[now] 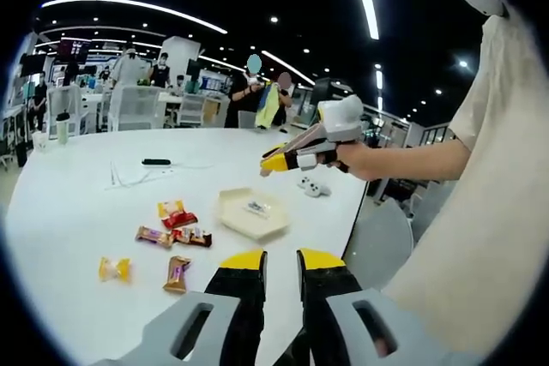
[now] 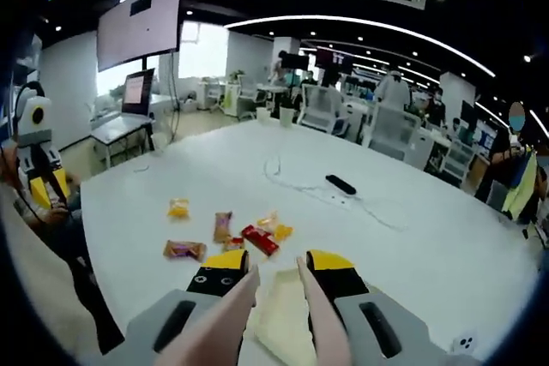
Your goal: Place the target food into the container with the food tongs after gripping and lifting it, then release it inside without dropping or visibly crushing the food.
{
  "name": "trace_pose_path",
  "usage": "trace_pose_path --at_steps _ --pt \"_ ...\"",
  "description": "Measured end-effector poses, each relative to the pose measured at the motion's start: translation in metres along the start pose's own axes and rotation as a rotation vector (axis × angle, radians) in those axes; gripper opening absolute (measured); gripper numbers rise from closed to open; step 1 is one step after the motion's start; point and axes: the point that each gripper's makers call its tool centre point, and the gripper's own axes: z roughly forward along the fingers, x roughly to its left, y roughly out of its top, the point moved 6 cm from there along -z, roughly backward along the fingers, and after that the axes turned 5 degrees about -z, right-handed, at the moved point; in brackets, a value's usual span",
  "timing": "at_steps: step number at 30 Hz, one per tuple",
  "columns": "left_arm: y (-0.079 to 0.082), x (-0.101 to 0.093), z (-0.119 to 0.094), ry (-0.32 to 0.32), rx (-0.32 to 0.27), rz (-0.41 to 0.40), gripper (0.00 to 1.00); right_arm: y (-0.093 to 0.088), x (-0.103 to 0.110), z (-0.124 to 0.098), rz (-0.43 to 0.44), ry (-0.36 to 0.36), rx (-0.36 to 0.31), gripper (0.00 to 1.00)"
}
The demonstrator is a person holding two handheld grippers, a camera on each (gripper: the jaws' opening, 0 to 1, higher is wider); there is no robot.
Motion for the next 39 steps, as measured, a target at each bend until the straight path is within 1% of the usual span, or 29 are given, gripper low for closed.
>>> trace_pose_path --at_steps 12,18,23,27,39 --pt "-0.003 0.002 -0.005 0.015 -0.004 -0.011 0.12 0.000 0.006 0.004 0.015 0.029 0.011 0.28" --pt "-0.005 0.003 -0.005 0.015 -0.002 -0.013 0.14 -0.004 0.018 0.013 0.011 0.072 0.033 0.28" --pt "-0.006 0.005 -0.009 0.021 -0.002 -0.019 0.14 -0.004 0.028 0.019 0.004 0.108 0.042 0.28" --pt "-0.007 0.006 -0.010 0.026 -0.003 -0.022 0.14 -0.003 0.034 0.024 -0.008 0.119 0.053 0.28" --pt "-0.011 0.011 -0.015 0.045 -0.009 -0.041 0.13 -0.002 0.048 0.038 -0.001 0.161 0.066 0.28"
